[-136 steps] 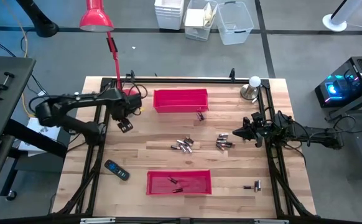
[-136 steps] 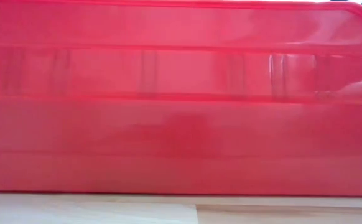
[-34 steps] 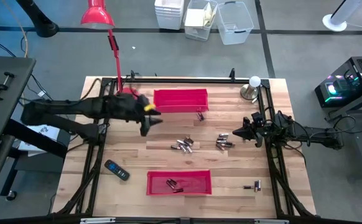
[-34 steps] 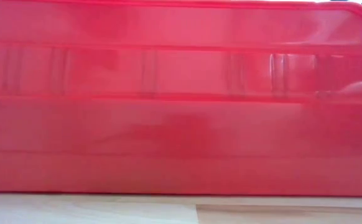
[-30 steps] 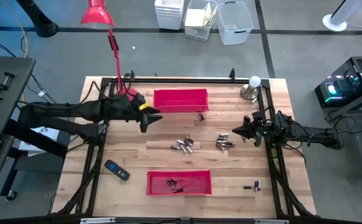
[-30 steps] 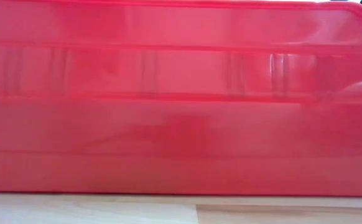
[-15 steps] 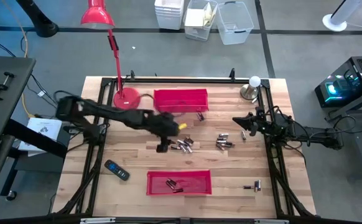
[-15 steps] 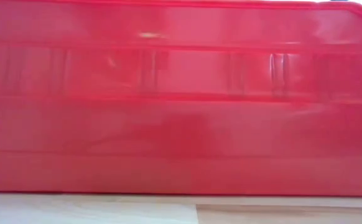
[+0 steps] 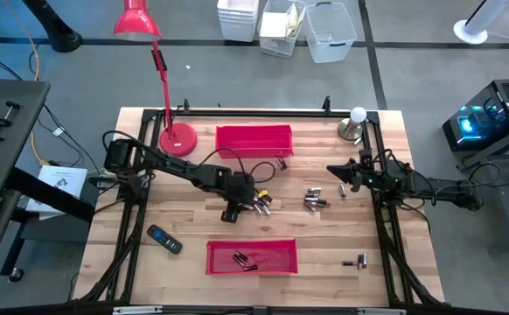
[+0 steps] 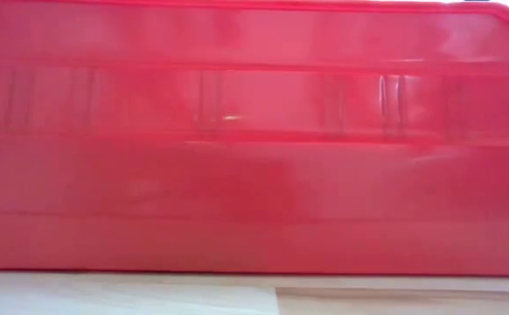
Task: Sort batteries
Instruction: Put the brown battery into the bottom red bin
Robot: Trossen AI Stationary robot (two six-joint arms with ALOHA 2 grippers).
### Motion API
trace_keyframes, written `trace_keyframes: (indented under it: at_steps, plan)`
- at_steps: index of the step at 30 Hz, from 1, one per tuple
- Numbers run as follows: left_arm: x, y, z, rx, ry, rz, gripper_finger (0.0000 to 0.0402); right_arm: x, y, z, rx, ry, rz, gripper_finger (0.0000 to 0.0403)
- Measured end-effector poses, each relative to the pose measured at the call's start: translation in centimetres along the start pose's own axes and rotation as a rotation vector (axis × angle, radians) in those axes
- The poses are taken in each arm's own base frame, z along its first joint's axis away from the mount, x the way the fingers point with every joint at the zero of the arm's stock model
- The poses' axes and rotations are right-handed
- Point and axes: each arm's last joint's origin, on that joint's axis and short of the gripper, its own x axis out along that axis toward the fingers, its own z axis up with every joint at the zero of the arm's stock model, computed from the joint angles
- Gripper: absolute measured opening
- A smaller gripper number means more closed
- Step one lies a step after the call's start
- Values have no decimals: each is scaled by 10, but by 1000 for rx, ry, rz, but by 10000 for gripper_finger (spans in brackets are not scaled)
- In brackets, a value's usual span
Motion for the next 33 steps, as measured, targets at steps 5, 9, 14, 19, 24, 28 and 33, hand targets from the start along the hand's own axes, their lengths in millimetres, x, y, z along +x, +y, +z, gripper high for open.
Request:
trace_keyframes:
  at_steps: [5, 9, 14, 19, 24, 28, 33]
  plan:
    - [6, -2, 0, -14, -1, -21, 174, 0, 0, 0, -1, 3, 1, 0]
    - [11, -2, -1, -47, 19, -1, 114, 0, 0, 0, -6, 3, 1, 0]
    - [4, 0, -4, -116, 41, -6, 30, 0, 0, 0, -8, 3, 1, 0]
    - [-23, 6, -11, -160, 85, -10, 30, 0, 0, 0, -8, 3, 1, 0]
    - [-78, 16, -10, -188, -37, 27, 30, 0, 0, 0, -8, 2, 1, 0]
    - [-126, 16, -11, -278, -219, 34, 30, 0, 0, 0, -8, -7, -5, 0]
    - [-168, 4, -10, -327, -390, 53, 30, 0, -1, 2, -2, -44, -34, 0]
